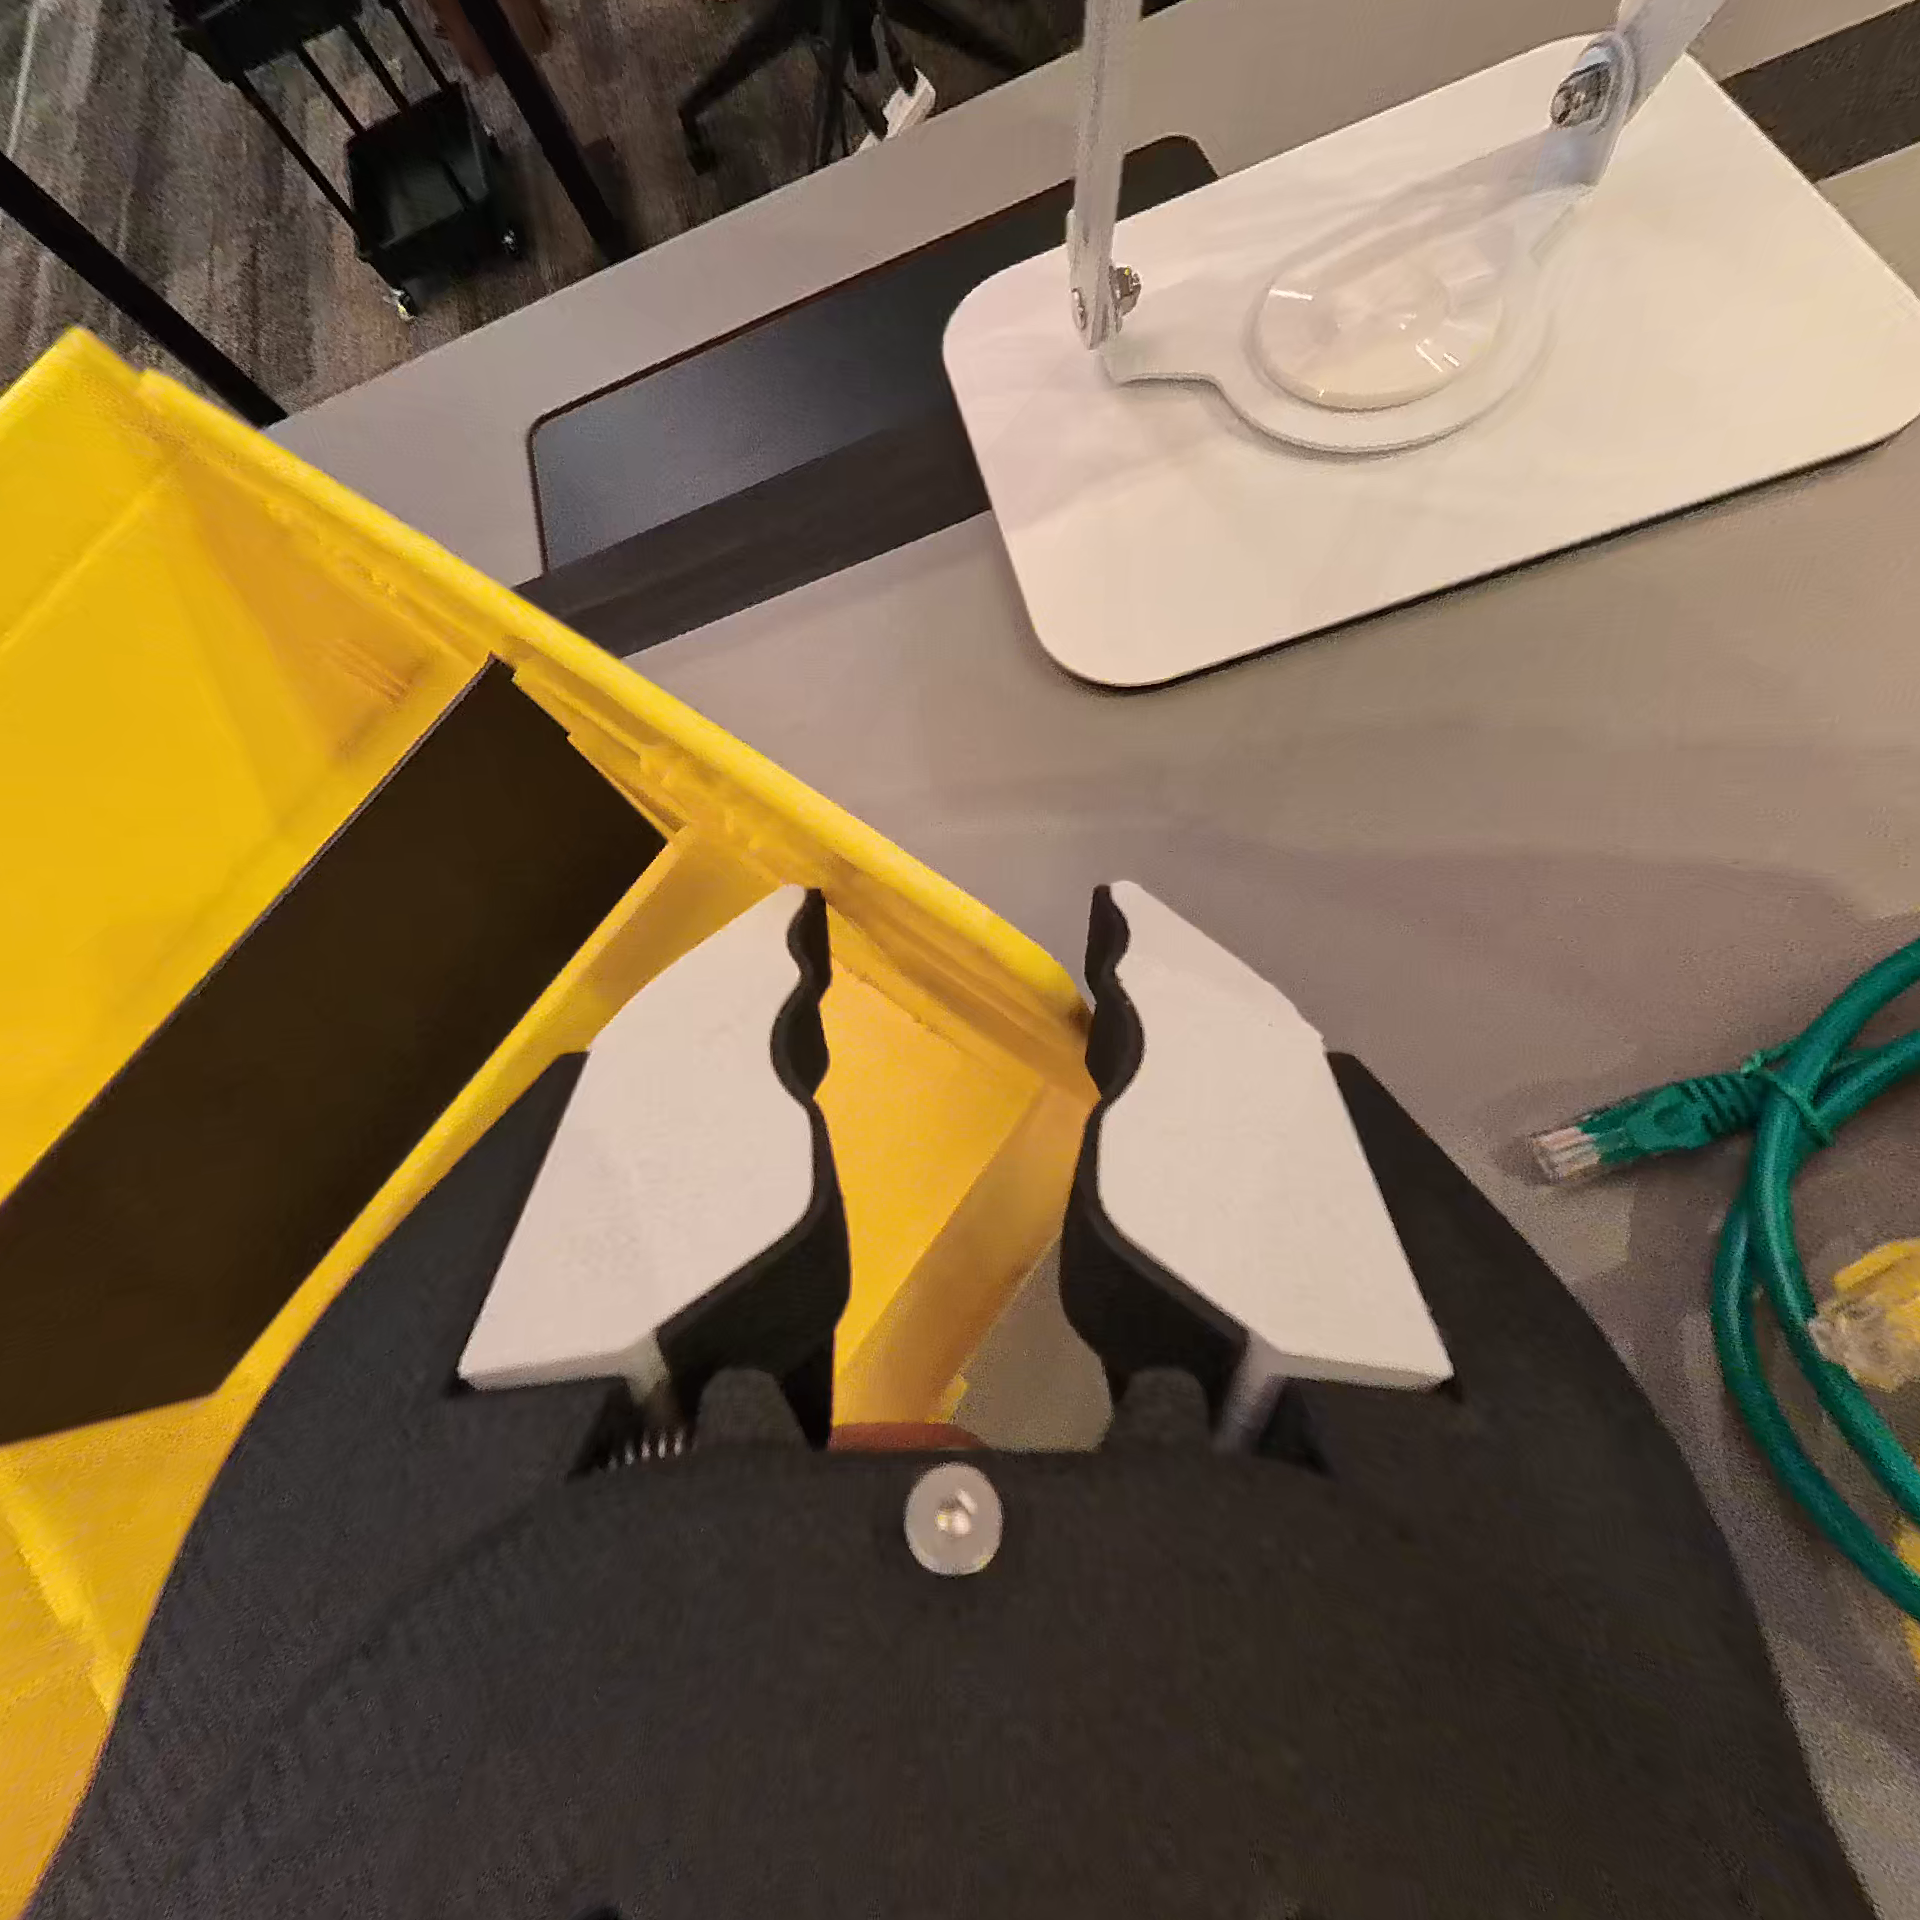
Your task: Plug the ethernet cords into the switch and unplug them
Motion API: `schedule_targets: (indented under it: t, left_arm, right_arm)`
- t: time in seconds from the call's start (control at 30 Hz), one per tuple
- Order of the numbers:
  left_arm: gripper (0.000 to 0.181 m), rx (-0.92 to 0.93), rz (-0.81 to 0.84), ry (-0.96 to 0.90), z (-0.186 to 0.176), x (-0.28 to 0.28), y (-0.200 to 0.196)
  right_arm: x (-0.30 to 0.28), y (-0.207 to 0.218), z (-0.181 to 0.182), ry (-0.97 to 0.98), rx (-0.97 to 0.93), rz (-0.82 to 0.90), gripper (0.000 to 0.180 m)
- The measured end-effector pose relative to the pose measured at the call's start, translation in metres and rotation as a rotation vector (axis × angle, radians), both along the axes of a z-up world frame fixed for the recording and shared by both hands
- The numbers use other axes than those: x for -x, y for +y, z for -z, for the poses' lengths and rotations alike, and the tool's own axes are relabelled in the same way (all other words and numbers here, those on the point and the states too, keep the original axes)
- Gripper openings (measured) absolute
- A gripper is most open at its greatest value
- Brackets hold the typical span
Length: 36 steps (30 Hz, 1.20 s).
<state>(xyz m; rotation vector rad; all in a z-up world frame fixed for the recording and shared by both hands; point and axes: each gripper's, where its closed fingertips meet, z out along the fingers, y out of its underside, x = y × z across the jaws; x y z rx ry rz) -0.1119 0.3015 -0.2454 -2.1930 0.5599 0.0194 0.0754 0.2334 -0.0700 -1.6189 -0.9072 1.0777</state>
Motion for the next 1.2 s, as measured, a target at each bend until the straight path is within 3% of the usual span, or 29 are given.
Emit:
schedule_targets:
  t: [0.43, 0.77, 0.8, 0.83, 0.93, 1.07, 1.2]
  left_arm:
    - [0.009, -0.018, -0.099, -0.056, 0.0, 0.085, -0.033]
    - [0.004, -0.044, -0.124, -0.071, 0.002, 0.107, -0.04]
    - [0.012, -0.039, -0.117, -0.072, 0.002, 0.107, -0.042]
    - [0.039, -0.033, -0.126, -0.086, 0.001, 0.107, -0.045]
    - [0.066, -0.061, -0.106, -0.023, -0.017, 0.108, -0.057]
    - [0.072, -0.336, 0.055, 0.053, -0.095, 0.065, -0.064]
    - [0.072, -0.531, 0.434, 0.028, -0.164, -0.043, -0.082]
  right_arm:
    - [0.006, -0.004, 0.003, -0.008, 0.001, -0.033, 0.002]
    - [0.015, -0.006, 0.009, -0.018, 0.01, -0.062, 0.002]
    - [0.015, -0.006, 0.009, -0.016, 0.009, -0.063, 0.002]
    - [0.015, -0.007, 0.008, -0.013, 0.006, -0.064, 0.002]
    - [0.011, -0.009, 0.002, 0.014, 0.004, -0.073, 0.002]
    - [0.01, -0.014, -0.004, 0.072, 0.024, -0.119, 0.002]
    - [0.015, -0.032, -0.01, 0.161, 0.068, -0.262, 0.002]
